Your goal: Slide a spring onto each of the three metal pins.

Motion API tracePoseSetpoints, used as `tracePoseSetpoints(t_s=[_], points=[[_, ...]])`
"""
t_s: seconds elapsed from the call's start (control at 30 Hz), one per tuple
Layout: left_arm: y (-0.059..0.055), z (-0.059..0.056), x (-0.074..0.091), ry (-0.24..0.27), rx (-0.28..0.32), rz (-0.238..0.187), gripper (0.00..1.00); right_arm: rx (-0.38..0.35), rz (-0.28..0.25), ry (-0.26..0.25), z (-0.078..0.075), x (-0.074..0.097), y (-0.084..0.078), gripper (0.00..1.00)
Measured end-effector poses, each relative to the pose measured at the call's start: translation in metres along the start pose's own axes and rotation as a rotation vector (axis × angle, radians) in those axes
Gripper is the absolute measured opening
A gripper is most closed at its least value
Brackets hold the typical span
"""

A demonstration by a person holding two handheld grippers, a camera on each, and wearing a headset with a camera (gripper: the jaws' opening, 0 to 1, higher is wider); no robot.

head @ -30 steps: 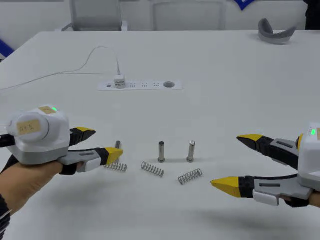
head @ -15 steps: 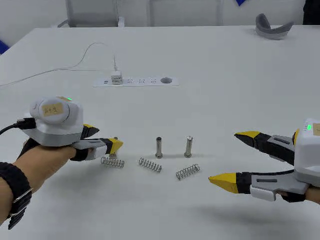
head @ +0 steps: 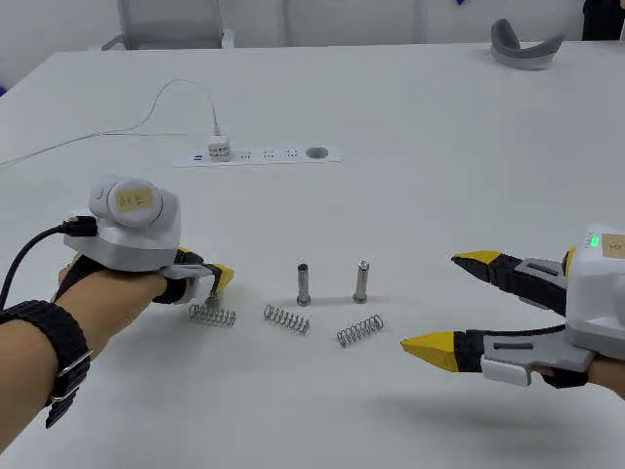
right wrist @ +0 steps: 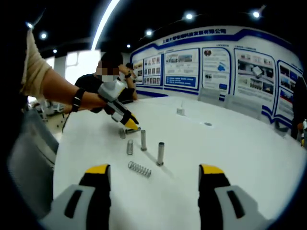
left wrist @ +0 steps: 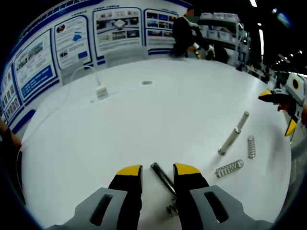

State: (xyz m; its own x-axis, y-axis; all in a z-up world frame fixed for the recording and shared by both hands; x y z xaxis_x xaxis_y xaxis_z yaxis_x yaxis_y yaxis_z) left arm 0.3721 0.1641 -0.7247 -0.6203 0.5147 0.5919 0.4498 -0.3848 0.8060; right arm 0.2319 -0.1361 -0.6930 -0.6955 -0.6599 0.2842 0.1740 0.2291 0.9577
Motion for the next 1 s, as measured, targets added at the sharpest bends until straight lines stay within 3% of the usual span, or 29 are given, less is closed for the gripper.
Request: tracePoseSetpoints(t_s=[0.3,0.43,0.87,1.0], points=[[-0.003,-0.001,-0.004,0.013,0.011,0.036,0.14,-0.004,-0.001,-0.005,0.0,0.0,-0.001,0.76],[-0.002,-0.003,-0.007,0.016,0.013,0.049,0.14,-0.005,-0.002,-0.007,-0.001,0.001,-0.001,0.76],[0.002,-0.007,-0.013,0.003,-0.04,0.075,0.1,-0.003,0.005,-0.002,0.0,-0.001,-0.003,0.76],[0.004,-0.01,-0.017,0.008,-0.084,0.102,0.11,-0.003,0.006,-0.001,-0.001,-0.001,-0.004,0.76]])
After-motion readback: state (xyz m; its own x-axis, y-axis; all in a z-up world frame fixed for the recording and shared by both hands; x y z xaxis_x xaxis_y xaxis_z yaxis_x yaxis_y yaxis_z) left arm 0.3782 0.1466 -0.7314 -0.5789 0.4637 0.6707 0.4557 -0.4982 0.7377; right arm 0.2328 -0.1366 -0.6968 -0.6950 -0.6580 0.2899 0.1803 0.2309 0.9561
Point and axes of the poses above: the centre of the closed fingertips' face, and the gripper's own axes: x roughly backward along the fingers, z roughly to its left, y roughly out of its top, the point moved 9 cm from there along x, roughly backward along the fingers, and after that the axes turned 4 degrees about -z, right-handed, at the moved point
